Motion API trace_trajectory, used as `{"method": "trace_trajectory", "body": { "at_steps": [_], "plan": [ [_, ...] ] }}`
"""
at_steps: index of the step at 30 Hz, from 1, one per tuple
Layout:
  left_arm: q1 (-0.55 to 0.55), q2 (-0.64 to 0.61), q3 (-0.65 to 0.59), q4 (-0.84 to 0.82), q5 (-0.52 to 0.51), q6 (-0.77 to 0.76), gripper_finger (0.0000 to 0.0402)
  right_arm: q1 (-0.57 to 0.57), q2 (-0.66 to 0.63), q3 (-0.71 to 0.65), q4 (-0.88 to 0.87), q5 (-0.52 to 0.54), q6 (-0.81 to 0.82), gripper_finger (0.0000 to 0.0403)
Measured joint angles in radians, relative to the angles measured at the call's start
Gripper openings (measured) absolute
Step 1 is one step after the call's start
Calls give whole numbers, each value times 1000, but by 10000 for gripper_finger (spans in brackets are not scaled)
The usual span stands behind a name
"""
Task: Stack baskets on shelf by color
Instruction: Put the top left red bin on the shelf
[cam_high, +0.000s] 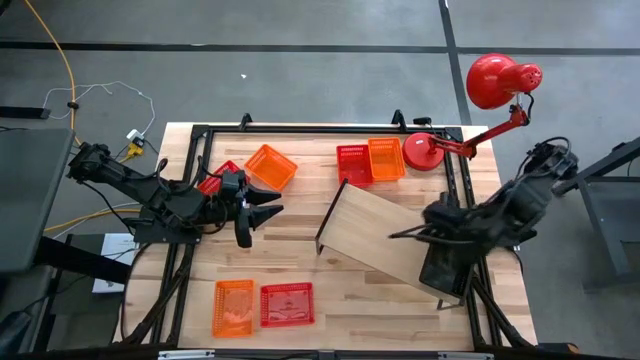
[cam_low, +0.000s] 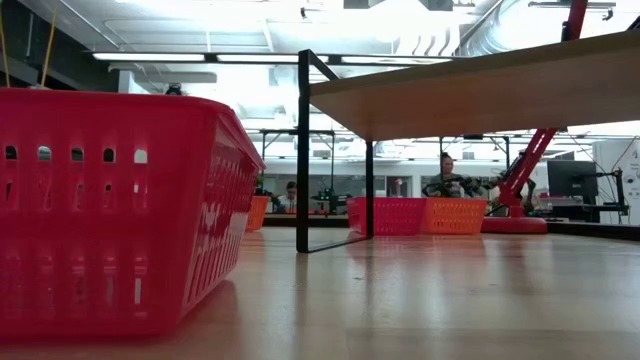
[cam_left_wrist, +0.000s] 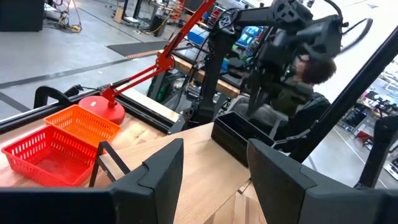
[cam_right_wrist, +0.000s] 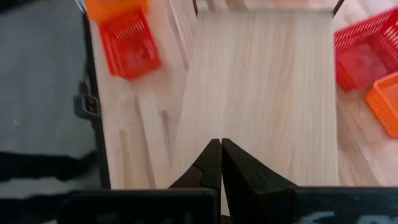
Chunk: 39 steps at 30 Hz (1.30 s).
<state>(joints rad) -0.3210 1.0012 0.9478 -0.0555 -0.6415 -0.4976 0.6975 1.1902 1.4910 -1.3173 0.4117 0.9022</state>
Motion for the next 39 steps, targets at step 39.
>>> {"method": "trace_trajectory", "body": {
  "at_steps": [39],
  "plan": [
    [301, -4, 85, -661, 130, -139, 183, -241, -134, -465, 1349, -135, -487, 0]
  ]
}}
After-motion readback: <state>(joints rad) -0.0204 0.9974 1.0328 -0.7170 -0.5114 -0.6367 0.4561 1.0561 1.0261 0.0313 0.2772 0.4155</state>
